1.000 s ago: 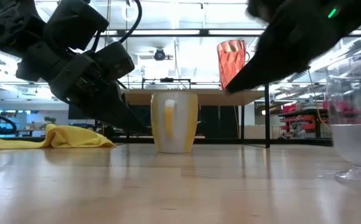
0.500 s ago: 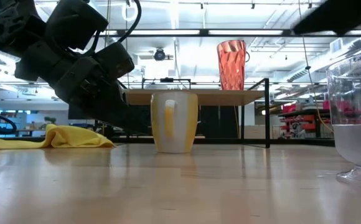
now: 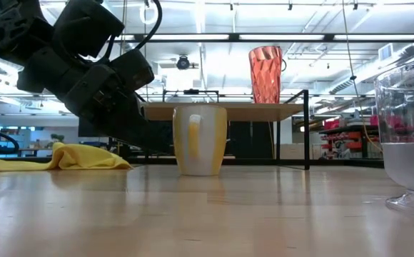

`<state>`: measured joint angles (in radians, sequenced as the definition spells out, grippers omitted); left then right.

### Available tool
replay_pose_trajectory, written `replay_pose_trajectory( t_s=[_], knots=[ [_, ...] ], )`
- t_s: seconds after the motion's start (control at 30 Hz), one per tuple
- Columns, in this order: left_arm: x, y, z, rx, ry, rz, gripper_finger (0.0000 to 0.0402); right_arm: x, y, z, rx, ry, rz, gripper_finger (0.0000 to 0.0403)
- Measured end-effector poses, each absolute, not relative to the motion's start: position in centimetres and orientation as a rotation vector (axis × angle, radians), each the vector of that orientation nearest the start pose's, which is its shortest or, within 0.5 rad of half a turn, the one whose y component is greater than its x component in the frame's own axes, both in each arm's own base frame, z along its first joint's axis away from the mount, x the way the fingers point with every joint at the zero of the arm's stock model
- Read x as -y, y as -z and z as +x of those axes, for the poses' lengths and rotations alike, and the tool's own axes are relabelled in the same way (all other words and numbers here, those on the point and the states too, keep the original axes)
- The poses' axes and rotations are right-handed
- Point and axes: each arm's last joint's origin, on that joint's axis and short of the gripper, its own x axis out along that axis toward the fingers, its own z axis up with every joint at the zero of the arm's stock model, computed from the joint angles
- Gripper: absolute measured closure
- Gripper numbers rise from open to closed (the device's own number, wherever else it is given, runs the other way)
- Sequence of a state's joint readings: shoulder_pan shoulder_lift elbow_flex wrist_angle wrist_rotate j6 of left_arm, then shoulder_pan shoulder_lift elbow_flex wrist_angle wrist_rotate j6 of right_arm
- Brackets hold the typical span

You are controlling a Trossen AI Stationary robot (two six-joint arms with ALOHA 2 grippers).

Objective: Stack small to large cups/mugs on shelf
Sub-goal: Move the transparent mug to the center of the table

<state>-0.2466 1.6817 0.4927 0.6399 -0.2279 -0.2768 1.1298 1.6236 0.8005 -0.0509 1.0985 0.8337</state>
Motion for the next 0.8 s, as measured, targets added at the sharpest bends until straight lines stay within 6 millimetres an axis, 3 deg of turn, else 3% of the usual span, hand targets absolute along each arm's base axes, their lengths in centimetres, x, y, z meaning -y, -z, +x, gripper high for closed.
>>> replay_pose_trajectory(
  t_s=[0.13, 0.43, 0.8],
  knots=[
    [6.2, -11.1, 27.1, -0.532, -0.051, -0.123, 0.0333, -26.4, -15.9, 15.2, -0.385, 0.096, 0.137, 0.04],
    [6.1, -11.1, 27.1, -0.533, -0.047, -0.103, 0.0327, -27.8, -12.2, 16.1, -0.409, 0.087, 0.249, 0.0401],
    [5.6, -11.1, 27.2, -0.532, -0.067, -0.111, 0.0333, -29.2, -10.0, 17.5, -0.386, 0.076, 0.277, 0.0402]
  ],
)
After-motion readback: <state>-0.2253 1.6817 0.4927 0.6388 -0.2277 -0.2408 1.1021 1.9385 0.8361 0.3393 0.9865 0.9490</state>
